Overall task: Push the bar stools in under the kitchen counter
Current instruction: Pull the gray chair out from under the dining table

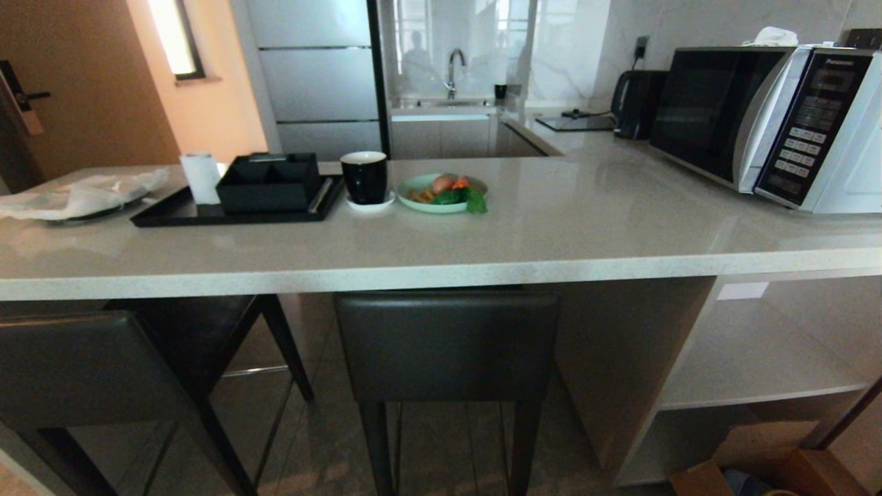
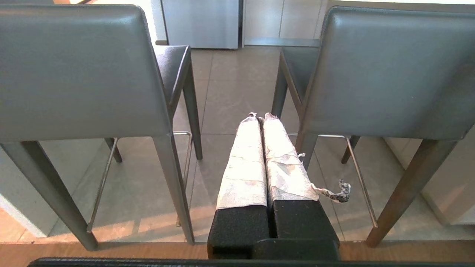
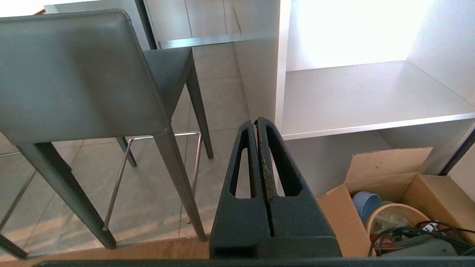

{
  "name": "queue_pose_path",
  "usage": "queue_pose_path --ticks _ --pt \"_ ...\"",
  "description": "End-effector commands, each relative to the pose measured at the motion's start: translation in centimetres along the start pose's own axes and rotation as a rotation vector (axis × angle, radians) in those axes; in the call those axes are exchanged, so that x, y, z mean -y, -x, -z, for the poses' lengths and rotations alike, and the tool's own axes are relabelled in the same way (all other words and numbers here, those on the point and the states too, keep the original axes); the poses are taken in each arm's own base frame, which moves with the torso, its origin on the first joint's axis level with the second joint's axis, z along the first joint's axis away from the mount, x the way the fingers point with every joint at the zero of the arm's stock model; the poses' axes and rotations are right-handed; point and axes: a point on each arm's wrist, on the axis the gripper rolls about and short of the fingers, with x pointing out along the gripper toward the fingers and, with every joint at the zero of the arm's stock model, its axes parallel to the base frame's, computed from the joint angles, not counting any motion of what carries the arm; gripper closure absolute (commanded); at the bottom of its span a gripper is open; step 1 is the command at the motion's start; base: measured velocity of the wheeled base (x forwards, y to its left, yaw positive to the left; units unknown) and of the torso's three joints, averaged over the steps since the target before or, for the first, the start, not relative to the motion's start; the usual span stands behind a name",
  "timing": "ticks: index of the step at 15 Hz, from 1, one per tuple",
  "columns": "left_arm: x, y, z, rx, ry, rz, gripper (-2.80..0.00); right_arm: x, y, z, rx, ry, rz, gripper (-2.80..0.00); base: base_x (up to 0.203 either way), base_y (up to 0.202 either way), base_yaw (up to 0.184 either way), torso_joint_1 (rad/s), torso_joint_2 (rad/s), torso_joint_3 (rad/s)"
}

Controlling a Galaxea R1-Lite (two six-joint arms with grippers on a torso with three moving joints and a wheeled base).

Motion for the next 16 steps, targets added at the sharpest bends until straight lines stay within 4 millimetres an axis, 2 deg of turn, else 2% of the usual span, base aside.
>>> queue_pose_path --ticks 1,9,16 --pt "0.0 -0.02 0.02 -0.002 0.0 -0.001 0.0 0.0 -0.01 0.04 -0.001 0.0 0.001 0.0 0.0 0.0 0.0 0.0 0.0 0.0" --pt "0.0 -0.02 0.03 -0.002 0.0 -0.001 0.0 0.0 -0.01 0.04 -0.002 0.0 0.001 0.0 0.0 0.0 0.0 -0.011 0.03 0.015" --pt "0.0 -0.02 0.01 -0.002 0.0 -0.001 0.0 0.0 -0.01 0.04 -0.002 0.0 0.001 0.0 0.0 0.0 0.0 -0.165 0.43 0.259"
